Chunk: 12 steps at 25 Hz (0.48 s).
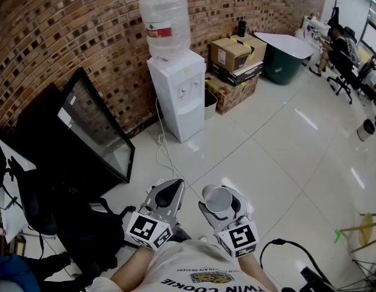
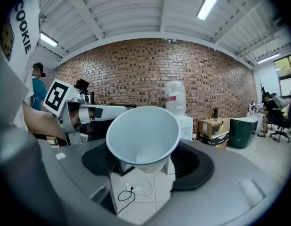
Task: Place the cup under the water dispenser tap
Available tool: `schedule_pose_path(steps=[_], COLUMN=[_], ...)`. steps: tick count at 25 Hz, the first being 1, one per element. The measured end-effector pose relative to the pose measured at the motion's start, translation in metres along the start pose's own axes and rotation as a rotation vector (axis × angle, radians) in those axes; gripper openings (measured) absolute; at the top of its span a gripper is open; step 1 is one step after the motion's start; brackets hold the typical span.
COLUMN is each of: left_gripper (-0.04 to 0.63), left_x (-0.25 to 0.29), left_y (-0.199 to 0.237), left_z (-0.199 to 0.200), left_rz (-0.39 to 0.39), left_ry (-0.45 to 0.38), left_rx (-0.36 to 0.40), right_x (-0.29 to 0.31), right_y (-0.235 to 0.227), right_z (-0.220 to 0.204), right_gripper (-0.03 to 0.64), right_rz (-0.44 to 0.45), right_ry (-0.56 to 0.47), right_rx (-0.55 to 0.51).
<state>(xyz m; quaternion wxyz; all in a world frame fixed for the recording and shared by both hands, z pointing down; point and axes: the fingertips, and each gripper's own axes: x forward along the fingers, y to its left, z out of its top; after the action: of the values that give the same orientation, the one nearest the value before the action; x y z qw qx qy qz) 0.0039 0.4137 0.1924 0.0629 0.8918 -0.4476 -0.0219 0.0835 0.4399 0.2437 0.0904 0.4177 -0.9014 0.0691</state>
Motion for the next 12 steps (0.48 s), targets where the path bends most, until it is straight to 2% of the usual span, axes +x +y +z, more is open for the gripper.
schedule_pose_path(steps=[7, 12], left_gripper=[-0.009, -0.009], left_x=[0.020, 0.036], left_y=[-0.012, -0.006], left_z=[-0.008, -0.017], left_rz=[-0.024, -0.039], left_ry=[0.023, 0.024], left_rx=[0.001, 0.004], right_x=[0.002, 0.020], right_y=[-0.012, -0.028], right_z=[-0.007, -0.009], right_gripper=[0.337, 0.337], right_rz=[0.010, 0.006], right_ry=[-0.005, -0.005], right_rx=[0.020, 0.005])
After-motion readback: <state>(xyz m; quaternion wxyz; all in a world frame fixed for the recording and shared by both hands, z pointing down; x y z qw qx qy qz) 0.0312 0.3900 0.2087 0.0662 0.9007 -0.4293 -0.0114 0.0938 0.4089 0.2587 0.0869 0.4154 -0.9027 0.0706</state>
